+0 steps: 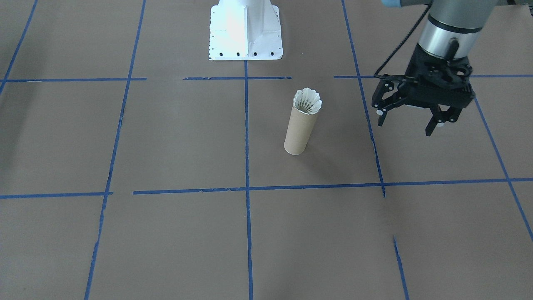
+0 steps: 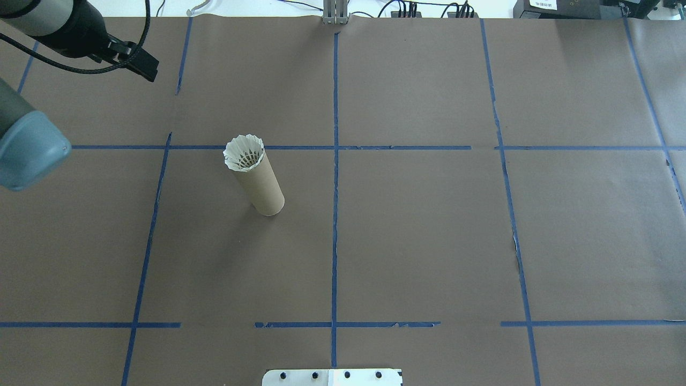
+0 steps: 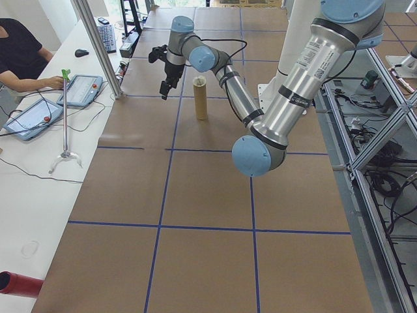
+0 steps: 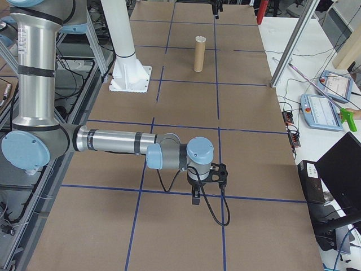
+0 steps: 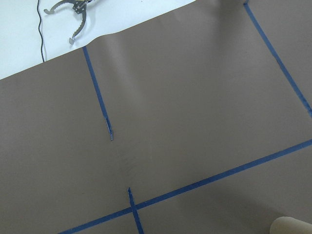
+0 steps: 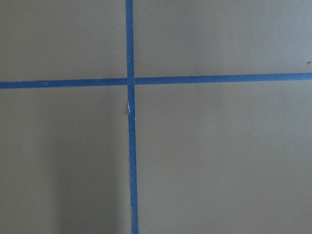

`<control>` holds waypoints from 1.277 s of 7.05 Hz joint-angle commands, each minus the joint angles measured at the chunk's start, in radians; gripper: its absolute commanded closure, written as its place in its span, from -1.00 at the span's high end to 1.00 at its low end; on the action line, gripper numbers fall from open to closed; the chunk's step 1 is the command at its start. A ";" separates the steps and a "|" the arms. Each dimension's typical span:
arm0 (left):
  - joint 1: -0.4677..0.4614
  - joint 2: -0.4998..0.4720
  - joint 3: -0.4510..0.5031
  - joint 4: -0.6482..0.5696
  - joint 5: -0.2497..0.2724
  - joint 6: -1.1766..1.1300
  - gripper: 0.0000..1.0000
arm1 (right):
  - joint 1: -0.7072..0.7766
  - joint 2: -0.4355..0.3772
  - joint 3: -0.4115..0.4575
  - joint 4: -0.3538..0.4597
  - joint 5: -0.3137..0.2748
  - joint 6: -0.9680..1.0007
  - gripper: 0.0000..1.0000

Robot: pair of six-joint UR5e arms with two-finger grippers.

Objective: Collect badminton balls into bucket

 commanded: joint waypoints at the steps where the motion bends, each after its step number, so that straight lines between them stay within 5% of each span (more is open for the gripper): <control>1: -0.104 0.111 0.114 -0.164 -0.160 0.056 1.00 | 0.000 0.000 0.000 0.000 -0.001 0.000 1.00; 3: -0.199 0.189 0.177 -0.187 -0.254 0.154 1.00 | 0.000 0.000 0.000 0.000 -0.001 0.000 1.00; 9: -0.404 0.430 0.292 -0.161 -0.251 0.449 1.00 | 0.000 0.000 0.000 0.000 -0.001 0.000 1.00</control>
